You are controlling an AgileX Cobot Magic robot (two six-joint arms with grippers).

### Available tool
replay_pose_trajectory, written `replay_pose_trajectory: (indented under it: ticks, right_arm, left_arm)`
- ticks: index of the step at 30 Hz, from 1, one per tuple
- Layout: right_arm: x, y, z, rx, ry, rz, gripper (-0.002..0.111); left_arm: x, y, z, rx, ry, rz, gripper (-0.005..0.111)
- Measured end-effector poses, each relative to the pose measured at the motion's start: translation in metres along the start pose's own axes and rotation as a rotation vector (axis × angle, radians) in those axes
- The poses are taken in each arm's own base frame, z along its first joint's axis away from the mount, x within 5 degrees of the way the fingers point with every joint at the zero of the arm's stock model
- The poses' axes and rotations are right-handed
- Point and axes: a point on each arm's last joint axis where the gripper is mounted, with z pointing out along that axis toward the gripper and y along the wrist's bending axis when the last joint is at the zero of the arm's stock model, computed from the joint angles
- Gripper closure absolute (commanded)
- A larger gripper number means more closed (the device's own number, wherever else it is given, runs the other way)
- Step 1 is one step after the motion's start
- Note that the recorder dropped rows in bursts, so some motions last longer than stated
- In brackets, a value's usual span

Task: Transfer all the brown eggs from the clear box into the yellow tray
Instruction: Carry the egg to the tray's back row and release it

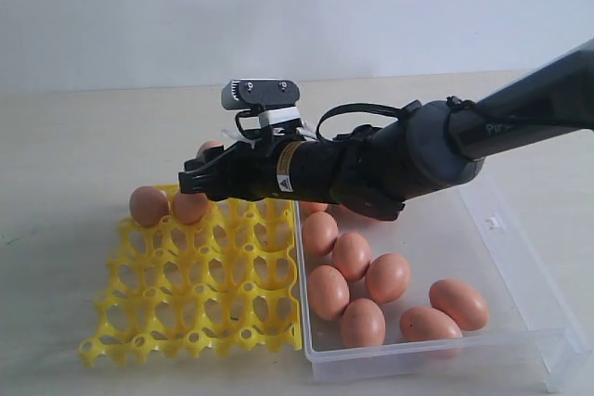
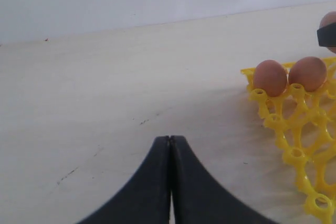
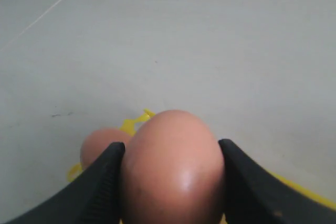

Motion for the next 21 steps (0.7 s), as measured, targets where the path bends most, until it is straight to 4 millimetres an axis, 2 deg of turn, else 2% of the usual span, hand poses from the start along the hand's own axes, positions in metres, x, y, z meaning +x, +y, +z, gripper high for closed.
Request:
replay_pose_trajectory:
  ticks: [6, 13, 16, 21]
  right_arm:
    - [0.010, -0.016, 0.005, 0.029, 0.022, 0.018, 0.108]
    - [0.015, -0.020, 0.007, 0.030, 0.029, 0.024, 0.107]
    - [0.015, -0.020, 0.007, 0.030, 0.030, 0.023, 0.094]
    - [0.015, -0.020, 0.007, 0.028, 0.032, 0.029, 0.060]
  left_arm:
    - [0.000, 0.000, 0.000, 0.000, 0.000, 0.000, 0.107]
    - [0.000, 0.000, 0.000, 0.000, 0.000, 0.000, 0.107]
    - [0.000, 0.000, 0.000, 0.000, 0.000, 0.000, 0.107]
    - [0.000, 0.000, 0.000, 0.000, 0.000, 0.000, 0.107]
